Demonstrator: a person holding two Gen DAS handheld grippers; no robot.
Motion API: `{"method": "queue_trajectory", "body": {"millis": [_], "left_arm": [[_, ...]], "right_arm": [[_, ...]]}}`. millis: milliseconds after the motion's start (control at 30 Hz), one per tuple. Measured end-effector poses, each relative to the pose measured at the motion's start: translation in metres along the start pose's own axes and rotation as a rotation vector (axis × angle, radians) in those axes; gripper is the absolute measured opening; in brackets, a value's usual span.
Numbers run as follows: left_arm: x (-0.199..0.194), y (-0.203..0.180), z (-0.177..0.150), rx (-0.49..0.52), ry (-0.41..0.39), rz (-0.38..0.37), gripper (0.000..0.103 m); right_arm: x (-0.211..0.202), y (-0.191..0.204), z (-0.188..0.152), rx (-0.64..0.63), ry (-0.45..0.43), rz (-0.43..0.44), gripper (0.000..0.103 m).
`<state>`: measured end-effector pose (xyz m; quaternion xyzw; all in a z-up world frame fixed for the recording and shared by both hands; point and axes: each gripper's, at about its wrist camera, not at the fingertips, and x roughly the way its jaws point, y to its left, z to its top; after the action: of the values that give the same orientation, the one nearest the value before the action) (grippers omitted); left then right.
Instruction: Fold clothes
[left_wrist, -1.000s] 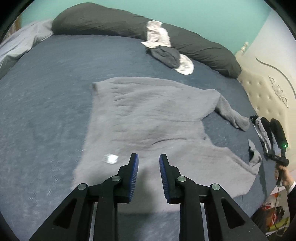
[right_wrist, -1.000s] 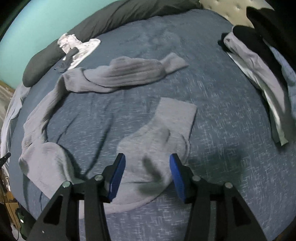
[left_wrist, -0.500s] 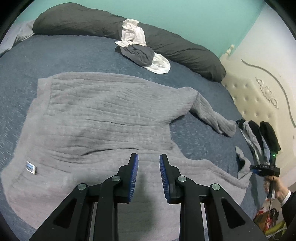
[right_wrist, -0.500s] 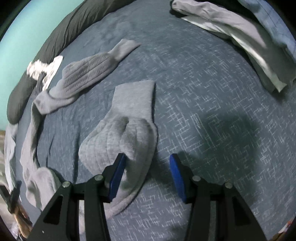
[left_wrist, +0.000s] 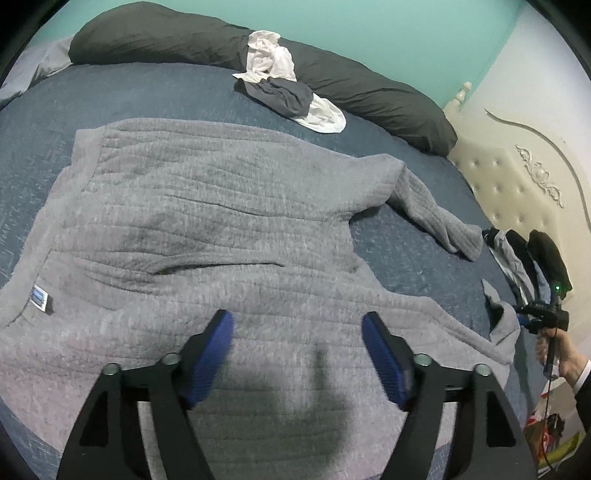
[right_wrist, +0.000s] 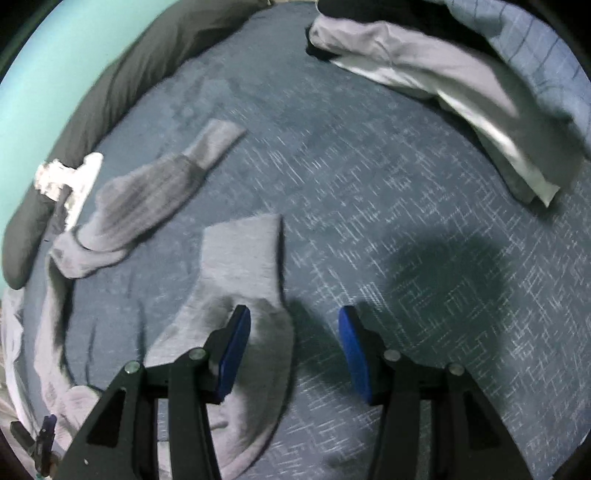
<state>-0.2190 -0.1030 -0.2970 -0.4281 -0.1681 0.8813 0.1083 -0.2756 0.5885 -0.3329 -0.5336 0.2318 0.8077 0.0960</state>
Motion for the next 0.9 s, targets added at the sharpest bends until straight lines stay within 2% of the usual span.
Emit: {"method": "queue_trajectory", "body": {"millis": [167,233,333,367,433,500,567,700,900], "left_arm": [[0.007,-0.003,-0.001,0.014,0.004,0.019,0.099],[0.010,-0.003,-0.001,0.005,0.006,0.014,0.100],[0.011,-0.006,0.000,0.020,0.000,0.031,0.103],[0.011,-0.008,0.000,0.026,-0.002,0.038,0.103],[0.010,-0.009,0.000,0.031,-0.009,0.038,0.103],[0.007,-0.010,0.002,0.024,-0.021,0.029,0.103],[0.005,-0.011,0.003,0.024,-0.036,0.031,0.103],[-0.001,-0.010,0.006,0.017,-0.058,0.036,0.103],[-0.005,-0.010,0.007,0.011,-0.071,0.029,0.103]], "right_arm": [[0.016,0.006,-0.007,-0.019,0.042,0.006,0.051],[0.018,0.012,-0.008,-0.048,0.037,0.019,0.051],[0.022,0.017,-0.009,-0.078,0.048,-0.006,0.050],[0.022,0.018,-0.010,-0.082,0.050,0.002,0.039],[0.021,0.022,-0.012,-0.102,0.056,0.027,0.026],[0.019,0.029,-0.014,-0.150,0.059,0.008,0.020],[0.015,0.033,-0.016,-0.178,0.062,0.018,0.010],[-0.007,0.037,-0.018,-0.213,0.011,0.016,0.007],[-0.046,0.034,0.000,-0.204,-0.094,0.006,0.006]]}}
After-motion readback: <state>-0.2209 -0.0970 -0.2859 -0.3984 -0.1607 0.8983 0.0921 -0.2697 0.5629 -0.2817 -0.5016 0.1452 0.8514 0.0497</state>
